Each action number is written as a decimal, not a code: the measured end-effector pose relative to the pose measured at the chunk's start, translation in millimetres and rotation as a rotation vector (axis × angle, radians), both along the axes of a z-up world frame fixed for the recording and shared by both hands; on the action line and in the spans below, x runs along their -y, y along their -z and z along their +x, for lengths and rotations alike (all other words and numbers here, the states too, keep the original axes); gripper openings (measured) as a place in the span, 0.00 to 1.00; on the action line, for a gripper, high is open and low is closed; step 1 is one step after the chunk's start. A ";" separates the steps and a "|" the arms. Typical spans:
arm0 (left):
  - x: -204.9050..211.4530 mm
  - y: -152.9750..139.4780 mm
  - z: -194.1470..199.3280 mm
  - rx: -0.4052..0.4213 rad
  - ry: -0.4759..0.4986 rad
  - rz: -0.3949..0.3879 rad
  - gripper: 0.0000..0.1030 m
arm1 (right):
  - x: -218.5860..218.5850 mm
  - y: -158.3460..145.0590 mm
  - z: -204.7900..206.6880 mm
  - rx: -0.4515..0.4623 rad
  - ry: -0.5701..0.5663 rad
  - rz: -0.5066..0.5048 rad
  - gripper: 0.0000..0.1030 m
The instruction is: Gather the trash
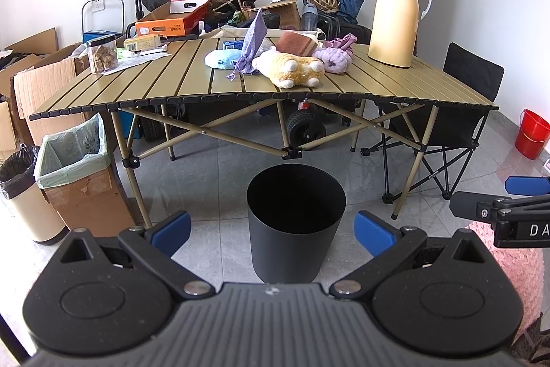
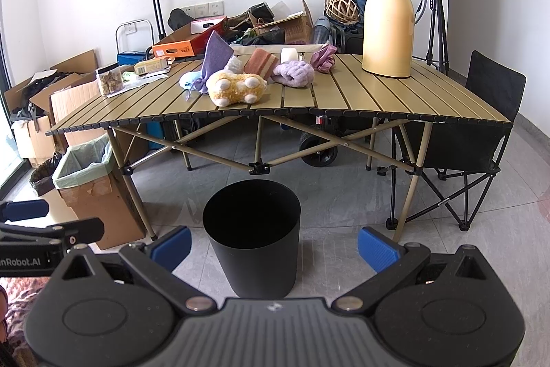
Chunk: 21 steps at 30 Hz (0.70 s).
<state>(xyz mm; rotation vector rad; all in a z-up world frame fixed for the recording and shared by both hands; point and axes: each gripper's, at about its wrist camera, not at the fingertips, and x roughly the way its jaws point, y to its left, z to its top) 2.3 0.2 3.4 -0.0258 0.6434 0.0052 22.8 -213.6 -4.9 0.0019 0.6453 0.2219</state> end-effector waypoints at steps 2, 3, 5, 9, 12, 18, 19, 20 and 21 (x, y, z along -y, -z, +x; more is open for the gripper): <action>-1.3 -0.6 2.4 0.002 -0.005 -0.002 1.00 | -0.4 -0.3 1.2 0.003 0.000 0.001 1.00; -1.7 -1.2 3.6 0.003 -0.009 -0.002 1.00 | -0.1 -0.4 1.9 0.005 0.000 0.001 1.00; -8.7 -4.8 6.8 0.006 -0.015 -0.006 1.00 | -0.3 -0.5 4.0 0.010 -0.001 0.001 1.00; -14.0 -4.0 15.0 0.007 -0.018 -0.013 1.00 | -4.6 1.5 14.2 0.015 -0.012 -0.006 1.00; -16.1 -1.6 19.6 0.011 -0.014 -0.012 1.00 | -7.6 2.4 21.9 0.017 -0.020 -0.012 1.00; -21.3 -3.1 39.9 0.027 -0.011 -0.013 1.00 | -14.5 5.2 40.1 0.025 -0.036 -0.020 1.00; -22.5 -3.2 43.5 0.030 -0.011 -0.013 1.00 | -15.2 5.7 44.1 0.027 -0.038 -0.020 1.00; -23.4 -3.5 47.2 0.035 -0.012 -0.012 1.00 | -15.3 6.4 47.9 0.028 -0.039 -0.019 1.00; -24.2 -4.1 53.2 0.042 -0.014 -0.009 1.00 | -15.6 6.9 52.7 0.029 -0.040 -0.018 1.00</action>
